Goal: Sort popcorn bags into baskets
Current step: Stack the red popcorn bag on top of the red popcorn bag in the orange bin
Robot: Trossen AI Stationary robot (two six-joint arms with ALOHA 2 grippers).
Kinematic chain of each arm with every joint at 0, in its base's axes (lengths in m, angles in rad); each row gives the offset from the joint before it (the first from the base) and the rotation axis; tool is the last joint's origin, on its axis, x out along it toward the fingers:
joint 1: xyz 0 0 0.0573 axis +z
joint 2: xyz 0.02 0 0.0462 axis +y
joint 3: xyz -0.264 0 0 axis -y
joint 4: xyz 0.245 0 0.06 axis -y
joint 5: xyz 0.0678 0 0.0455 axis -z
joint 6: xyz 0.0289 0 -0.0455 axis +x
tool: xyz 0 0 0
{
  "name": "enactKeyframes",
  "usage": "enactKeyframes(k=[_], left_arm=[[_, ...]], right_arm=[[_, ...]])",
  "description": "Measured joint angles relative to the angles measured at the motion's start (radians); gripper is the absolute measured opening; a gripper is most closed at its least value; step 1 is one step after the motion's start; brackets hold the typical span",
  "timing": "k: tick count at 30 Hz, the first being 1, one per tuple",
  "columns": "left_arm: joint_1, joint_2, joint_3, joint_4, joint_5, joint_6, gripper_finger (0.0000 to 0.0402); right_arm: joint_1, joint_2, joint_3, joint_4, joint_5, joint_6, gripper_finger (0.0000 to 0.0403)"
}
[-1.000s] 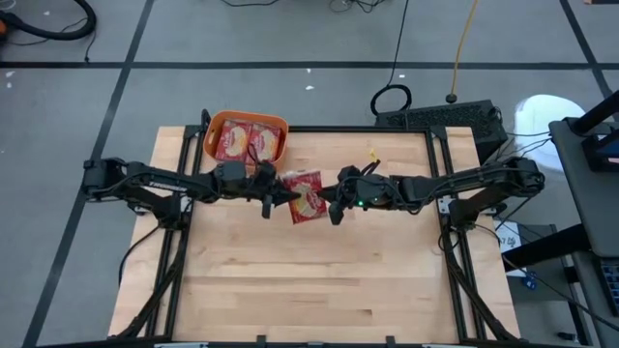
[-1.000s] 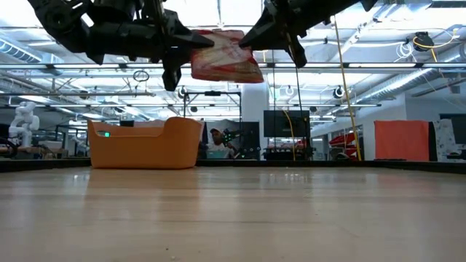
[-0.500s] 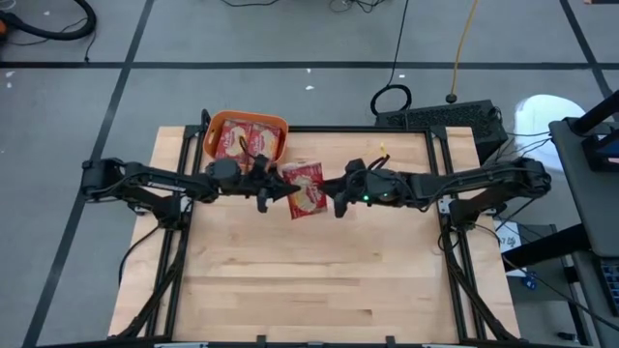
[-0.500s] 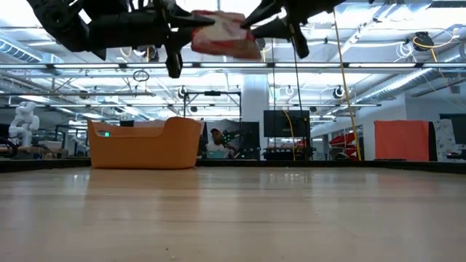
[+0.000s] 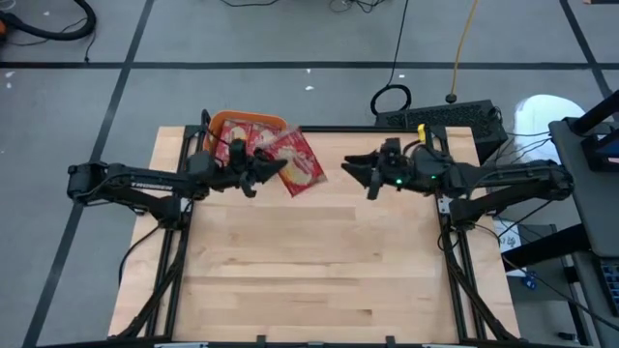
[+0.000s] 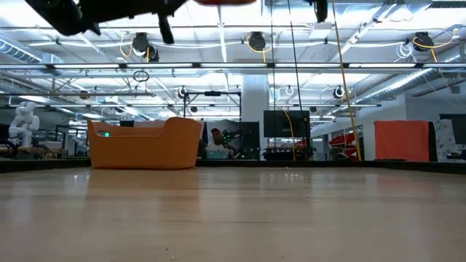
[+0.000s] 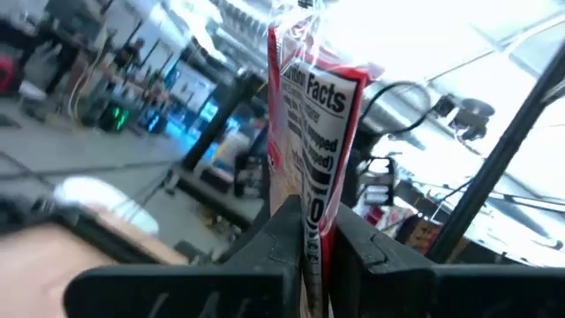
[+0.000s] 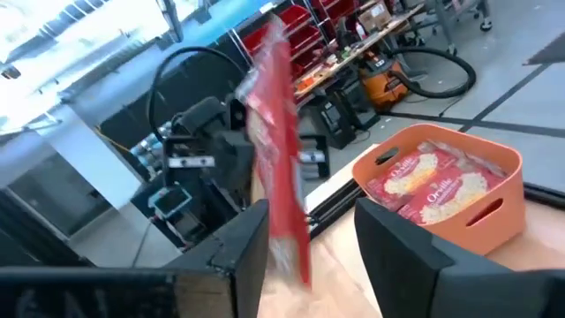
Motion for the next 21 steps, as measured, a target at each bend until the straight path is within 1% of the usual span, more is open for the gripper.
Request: enactKeyframes(k=[5,8,13,17,21], left_arm=[[0.0,-0.002,0.106,-0.027,-0.01,0.081,0.0023],[0.0,-0.001,0.17,-0.082,-0.061,0.133,0.0033],[0.0,-0.001,0.236,-0.085,-0.17,0.209,0.0034],[0.0,0.029,0.26,-0.081,-0.235,0.217,0.0027],[-0.007,0.073,0.303,-0.047,-0.257,0.217,0.0031]], right_arm=[[0.0,-0.055,-0.043,0.023,-0.005,0.015,0.0168],[0.0,-0.086,-0.059,0.036,-0.029,-0.001,0.0168],[0.0,-0.125,-0.103,0.082,-0.042,-0.043,0.0168],[-0.007,-0.131,-0.138,0.163,-0.139,-0.09,0.0168],[-0.035,-0.129,-0.178,0.258,-0.256,-0.093,0.0171]])
